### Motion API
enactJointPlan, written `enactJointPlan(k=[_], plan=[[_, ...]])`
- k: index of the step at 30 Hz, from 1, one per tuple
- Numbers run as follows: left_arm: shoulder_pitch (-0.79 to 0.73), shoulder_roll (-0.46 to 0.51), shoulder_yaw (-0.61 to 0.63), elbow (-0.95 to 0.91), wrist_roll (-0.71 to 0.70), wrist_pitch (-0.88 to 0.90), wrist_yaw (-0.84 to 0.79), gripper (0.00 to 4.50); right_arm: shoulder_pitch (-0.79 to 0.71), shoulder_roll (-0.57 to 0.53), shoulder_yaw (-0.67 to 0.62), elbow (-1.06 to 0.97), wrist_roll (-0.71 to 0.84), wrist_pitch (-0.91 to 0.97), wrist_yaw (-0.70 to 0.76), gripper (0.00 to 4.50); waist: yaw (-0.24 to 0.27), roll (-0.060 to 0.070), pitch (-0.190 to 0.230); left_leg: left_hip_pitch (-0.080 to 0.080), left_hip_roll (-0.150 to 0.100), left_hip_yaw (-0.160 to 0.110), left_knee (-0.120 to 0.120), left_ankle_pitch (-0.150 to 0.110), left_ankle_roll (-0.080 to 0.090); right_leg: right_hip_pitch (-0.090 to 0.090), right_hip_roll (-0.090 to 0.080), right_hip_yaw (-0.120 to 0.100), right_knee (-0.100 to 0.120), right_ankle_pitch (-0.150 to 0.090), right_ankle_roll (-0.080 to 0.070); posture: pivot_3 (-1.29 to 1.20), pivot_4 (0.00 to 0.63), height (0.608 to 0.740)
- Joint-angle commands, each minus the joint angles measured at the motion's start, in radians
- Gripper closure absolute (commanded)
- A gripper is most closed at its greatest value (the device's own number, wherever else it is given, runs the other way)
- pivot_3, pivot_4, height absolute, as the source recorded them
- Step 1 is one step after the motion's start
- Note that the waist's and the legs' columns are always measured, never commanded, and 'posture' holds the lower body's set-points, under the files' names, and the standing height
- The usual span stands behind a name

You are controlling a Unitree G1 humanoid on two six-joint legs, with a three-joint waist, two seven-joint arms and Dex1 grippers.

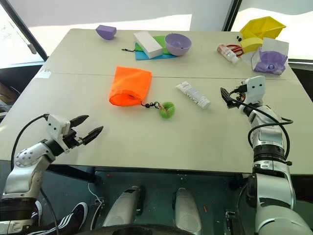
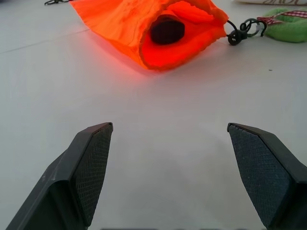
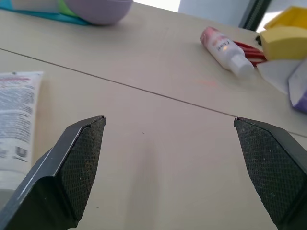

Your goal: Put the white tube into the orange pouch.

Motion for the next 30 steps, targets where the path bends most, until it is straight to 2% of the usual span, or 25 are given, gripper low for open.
enactJointPlan(k=[1, 5, 16, 25, 27, 30], plan=[[0.011, -0.015, 0.022, -0.051, -0.021, -0.014, 0.013, 0.40, 0.001, 0.000, 0.002, -0.007, -0.004, -0.045, 0.018, 0.02, -0.001, 0.000, 0.000, 0.000, 0.000, 0.001, 0.000, 0.000, 0.000, 0.000, 0.000, 0.000, 0.000, 0.000, 0.000, 0.00, 0.150, 0.740], [0.012, -0.011, 0.006, -0.039, 0.038, -0.027, 0.048, 0.40, 0.005, 0.004, 0.005, -0.001, -0.004, -0.056, 0.024, 0.02, -0.006, 0.000, 0.000, 0.001, 0.000, 0.002, -0.001, 0.000, 0.000, -0.001, 0.001, 0.000, 0.001, 0.002, 0.003, 0.00, 0.150, 0.740], [-0.031, -0.015, 0.021, 0.008, 0.029, -0.070, 0.046, 0.40, 0.021, -0.001, -0.001, -0.010, 0.005, -0.069, 0.039, 0.02, -0.004, 0.000, 0.000, 0.002, 0.000, 0.004, 0.000, 0.001, 0.001, 0.000, 0.001, 0.002, 0.002, 0.001, 0.001, 0.00, 0.150, 0.740], [-0.068, -0.036, 0.014, 0.044, 0.076, -0.155, 0.106, 0.40, 0.091, 0.015, -0.006, -0.142, 0.054, -0.050, 0.119, 0.02, -0.005, 0.000, 0.000, 0.003, 0.000, 0.007, 0.000, 0.001, 0.001, 0.000, 0.002, 0.005, 0.002, 0.002, 0.004, 0.00, 0.150, 0.740], [-0.107, -0.031, 0.017, 0.081, 0.119, -0.180, 0.151, 0.40, 0.114, 0.007, -0.007, -0.193, 0.077, -0.057, 0.172, 0.02, -0.003, 0.000, 0.000, 0.005, 0.000, 0.010, 0.000, 0.001, 0.001, 0.000, 0.002, 0.007, 0.003, 0.002, 0.003, 0.00, 0.150, 0.740], [-0.201, -0.045, 0.007, 0.170, 0.185, -0.239, 0.233, 0.40, 0.224, 0.000, 0.026, -0.470, 0.232, 0.045, 0.393, 0.02, 0.002, 0.000, 0.000, 0.005, 0.000, 0.010, 0.000, 0.001, 0.002, 0.001, 0.002, 0.008, 0.003, 0.002, 0.004, 0.00, 0.150, 0.740]])
